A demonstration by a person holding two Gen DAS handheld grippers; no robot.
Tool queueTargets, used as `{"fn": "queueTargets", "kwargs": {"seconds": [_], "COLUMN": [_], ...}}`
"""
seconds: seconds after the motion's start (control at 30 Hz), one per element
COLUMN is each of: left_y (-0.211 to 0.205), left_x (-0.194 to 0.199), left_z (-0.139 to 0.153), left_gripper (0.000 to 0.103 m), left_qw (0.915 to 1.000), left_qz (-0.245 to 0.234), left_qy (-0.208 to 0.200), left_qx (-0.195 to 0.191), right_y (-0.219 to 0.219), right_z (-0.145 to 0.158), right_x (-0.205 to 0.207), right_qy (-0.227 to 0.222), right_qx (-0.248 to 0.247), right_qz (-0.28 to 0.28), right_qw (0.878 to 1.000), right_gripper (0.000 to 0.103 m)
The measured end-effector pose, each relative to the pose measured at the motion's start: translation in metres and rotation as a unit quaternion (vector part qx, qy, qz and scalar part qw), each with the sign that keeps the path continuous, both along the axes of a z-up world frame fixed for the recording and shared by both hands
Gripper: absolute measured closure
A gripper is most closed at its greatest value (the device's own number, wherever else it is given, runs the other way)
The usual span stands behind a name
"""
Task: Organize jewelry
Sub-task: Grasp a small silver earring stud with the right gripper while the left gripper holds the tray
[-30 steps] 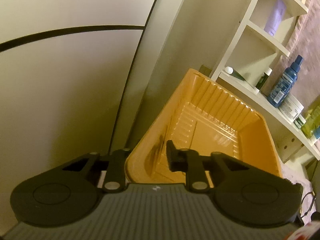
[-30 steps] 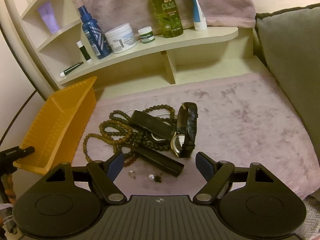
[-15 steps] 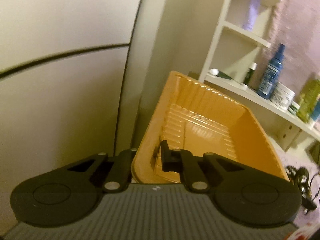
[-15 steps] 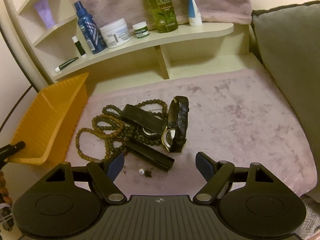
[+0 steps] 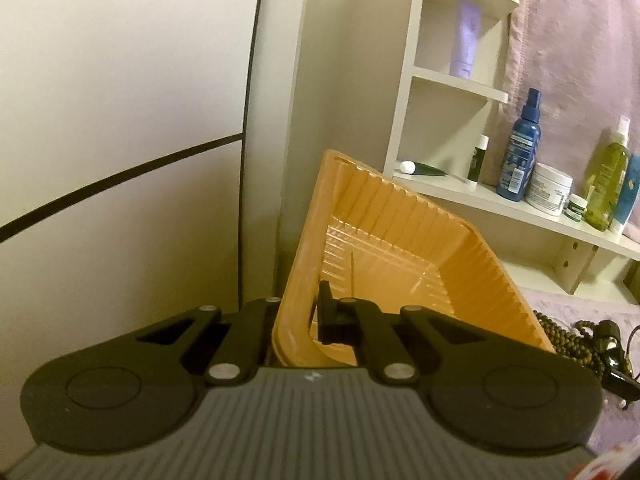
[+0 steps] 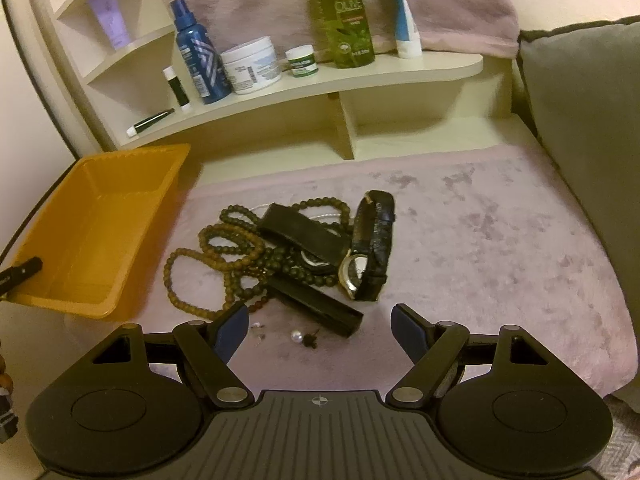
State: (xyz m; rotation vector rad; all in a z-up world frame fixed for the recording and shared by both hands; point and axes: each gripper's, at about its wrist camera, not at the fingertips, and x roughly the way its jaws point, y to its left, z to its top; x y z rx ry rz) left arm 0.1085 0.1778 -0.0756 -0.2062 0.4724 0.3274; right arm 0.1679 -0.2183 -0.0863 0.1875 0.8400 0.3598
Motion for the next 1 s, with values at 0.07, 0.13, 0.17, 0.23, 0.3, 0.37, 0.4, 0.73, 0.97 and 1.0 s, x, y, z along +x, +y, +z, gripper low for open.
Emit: {"fn": "queueTargets", "kwargs": {"seconds": [0.07,0.13,0.17,0.23,0.3,0.37,0.4,0.73,0.97,1.0], "left_y": [0.0,-0.001,-0.002,-0.001,0.001,0.001,0.001,0.007,0.003,0.002], "left_x": [-0.002,-0.006,-0.008,-0.011,-0.013,-0.015,-0.015,-0.009,-0.007,-0.007], "left_z": [0.002,0.003,0.004,0.006,0.009,0.012,0.014,0.012,0.01,0.01], "left_gripper": [0.099,0.099,0.099,0.099,0.099,0.099,0.099,0.099,0.098,0.098], "left_qw": [1.0,0.9998,0.9996,0.9993,0.9989,0.9981,0.9977,0.997,0.9969,0.997], "left_qz": [-0.008,-0.016,-0.021,-0.031,-0.043,-0.055,-0.061,-0.068,-0.064,-0.062], "left_qy": [0.002,0.005,0.007,0.006,0.008,0.009,0.009,0.004,0.007,0.008], "left_qx": [0.003,0.012,0.017,0.018,0.019,0.025,0.029,0.036,0.046,0.047], "right_y": [0.003,0.007,0.009,0.013,0.015,0.016,0.017,0.024,0.03,0.031], "right_z": [0.0,-0.001,-0.002,-0.003,-0.003,-0.003,-0.003,-0.019,-0.023,-0.024], "right_x": [-0.002,-0.004,-0.004,-0.005,-0.006,-0.007,-0.007,-0.004,-0.001,0.0], "right_qy": [-0.003,-0.001,0.001,0.001,-0.002,-0.005,-0.005,-0.004,-0.01,-0.011], "right_qx": [0.001,-0.002,-0.002,-0.002,-0.007,-0.013,-0.015,-0.071,-0.094,-0.098], "right_qz": [0.01,0.025,0.029,0.037,0.042,0.046,0.048,0.066,0.07,0.07], "right_qw": [1.0,1.0,1.0,0.999,0.999,0.999,0.999,0.995,0.993,0.993], "right_gripper": [0.033,0.045,0.047,0.05,0.053,0.056,0.06,0.075,0.077,0.077]}}
